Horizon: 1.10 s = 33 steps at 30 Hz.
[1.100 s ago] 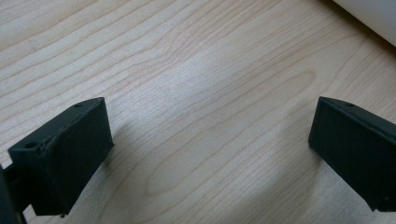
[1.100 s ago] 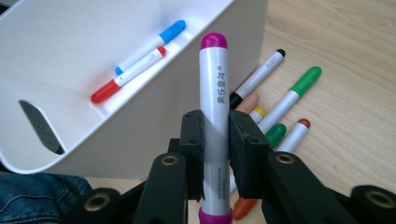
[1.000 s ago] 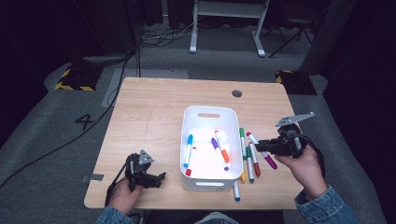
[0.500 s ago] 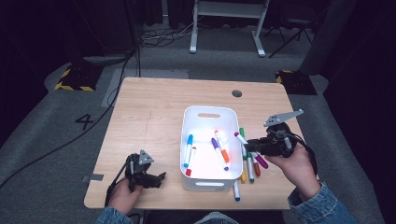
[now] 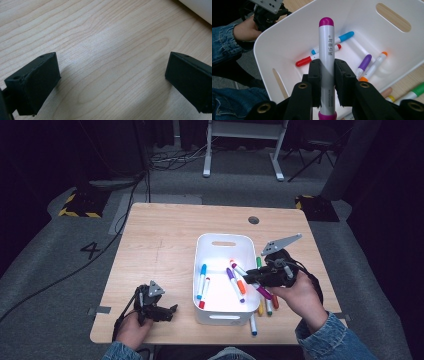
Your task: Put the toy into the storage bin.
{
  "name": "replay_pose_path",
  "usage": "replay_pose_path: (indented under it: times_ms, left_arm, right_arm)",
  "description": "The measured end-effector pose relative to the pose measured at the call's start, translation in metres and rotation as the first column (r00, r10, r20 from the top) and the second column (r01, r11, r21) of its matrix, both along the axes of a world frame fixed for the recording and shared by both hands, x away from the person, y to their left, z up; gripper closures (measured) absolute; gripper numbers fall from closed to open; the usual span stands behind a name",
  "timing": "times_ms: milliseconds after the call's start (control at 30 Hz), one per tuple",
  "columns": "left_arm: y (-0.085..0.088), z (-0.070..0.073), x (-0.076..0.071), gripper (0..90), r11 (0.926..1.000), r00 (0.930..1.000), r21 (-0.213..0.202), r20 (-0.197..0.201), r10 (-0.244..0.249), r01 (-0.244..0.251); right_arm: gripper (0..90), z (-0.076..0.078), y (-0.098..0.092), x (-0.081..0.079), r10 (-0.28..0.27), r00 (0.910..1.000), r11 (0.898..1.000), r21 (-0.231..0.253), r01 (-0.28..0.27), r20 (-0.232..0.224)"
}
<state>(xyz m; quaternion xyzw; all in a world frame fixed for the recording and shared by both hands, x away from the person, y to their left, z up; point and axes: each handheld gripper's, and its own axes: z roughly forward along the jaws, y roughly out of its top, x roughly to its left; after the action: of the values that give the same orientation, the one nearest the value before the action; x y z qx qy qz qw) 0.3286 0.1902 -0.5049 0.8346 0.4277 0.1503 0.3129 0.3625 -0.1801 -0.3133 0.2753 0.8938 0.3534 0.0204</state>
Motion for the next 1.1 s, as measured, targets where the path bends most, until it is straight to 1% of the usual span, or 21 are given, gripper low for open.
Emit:
replay_pose_path:
  times_ms: [133, 200, 300, 333, 400, 533, 567, 600, 767, 900, 967, 1000, 1067, 1100]
  left_arm:
    - [0.0, 0.0, 0.0, 0.0, 1.0, 1.0, -0.001, -0.001, 0.002, -0.002]
    - [0.0, 0.0, 0.0, 0.0, 1.0, 1.0, -0.001, 0.001, 0.002, -0.002]
    - [0.0, 0.0, 0.0, 0.0, 1.0, 1.0, -0.001, 0.001, 0.001, -0.001]
    - [0.0, 0.0, 0.0, 0.0, 1.0, 1.0, -0.001, 0.001, 0.003, -0.003]
    - [0.0, 0.0, 0.0, 0.0, 1.0, 1.0, -0.001, 0.0, 0.001, -0.001]
    - [0.0, 0.0, 0.0, 0.0, 1.0, 1.0, -0.002, 0.001, 0.003, -0.003]
    - [0.0, 0.0, 0.0, 0.0, 1.0, 1.0, -0.002, 0.001, 0.003, -0.003]
    - [0.0, 0.0, 0.0, 0.0, 1.0, 1.0, -0.002, 0.001, 0.003, -0.003]
    - [0.0, 0.0, 0.0, 0.0, 1.0, 1.0, -0.003, 0.002, 0.004, -0.004]
    - [0.0, 0.0, 0.0, 0.0, 1.0, 1.0, -0.004, 0.002, 0.005, -0.005]
    - [0.0, 0.0, 0.0, 0.0, 1.0, 1.0, -0.004, 0.002, 0.005, -0.005]
    - [0.0, 0.0, 0.0, 0.0, 1.0, 1.0, -0.003, 0.003, 0.002, -0.002]
    - [0.0, 0.0, 0.0, 0.0, 1.0, 1.0, -0.003, 0.002, 0.004, -0.004]
    - [0.0, 0.0, 0.0, 0.0, 1.0, 1.0, -0.004, 0.002, 0.005, -0.005]
  right_arm:
    - [76.7, 0.0, 0.012, -0.001, 0.029, 0.9996, 1.0, 0.001, -0.029, 0.006]
    - [76.8, 0.001, 0.017, -0.002, 0.033, 0.9995, 0.999, 0.006, -0.033, -0.004]
    - [76.7, 0.001, 0.023, -0.003, 0.044, 0.999, 0.999, 0.0, -0.044, -0.004]
    - [76.7, -0.001, 0.025, -0.002, 0.06, 0.9982, 0.998, 0.005, -0.06, 0.002]
    - [76.8, -0.002, 0.027, -0.002, 0.068, 0.9977, 0.998, -0.003, -0.068, 0.001]
    - [76.8, -0.007, 0.032, -0.002, 0.08, 0.9967, 0.997, -0.001, -0.08, -0.011]
    - [76.7, -0.009, 0.035, -0.003, 0.082, 0.9963, 0.996, -0.012, -0.083, -0.024]
    - [76.8, -0.011, 0.036, -0.003, 0.091, 0.9955, 0.996, -0.008, -0.092, -0.024]
    - [76.8, -0.018, 0.04, -0.002, 0.091, 0.9948, 0.995, -0.037, -0.093, -0.045]
    - [76.8, -0.025, 0.042, -0.001, 0.091, 0.994, 0.994, -0.046, -0.094, -0.061]
    - [76.8, -0.027, 0.042, 0.0, 0.097, 0.9937, 0.994, -0.055, -0.1, -0.057]
    - [76.8, -0.031, 0.044, 0.001, 0.103, 0.9934, 0.992, -0.065, -0.106, -0.052]
    - [76.8, -0.035, 0.045, 0.001, 0.109, 0.9928, 0.991, -0.07, -0.113, -0.049]
    - [76.8, -0.036, 0.046, 0.001, 0.107, 0.9923, 0.991, -0.077, -0.112, -0.062]
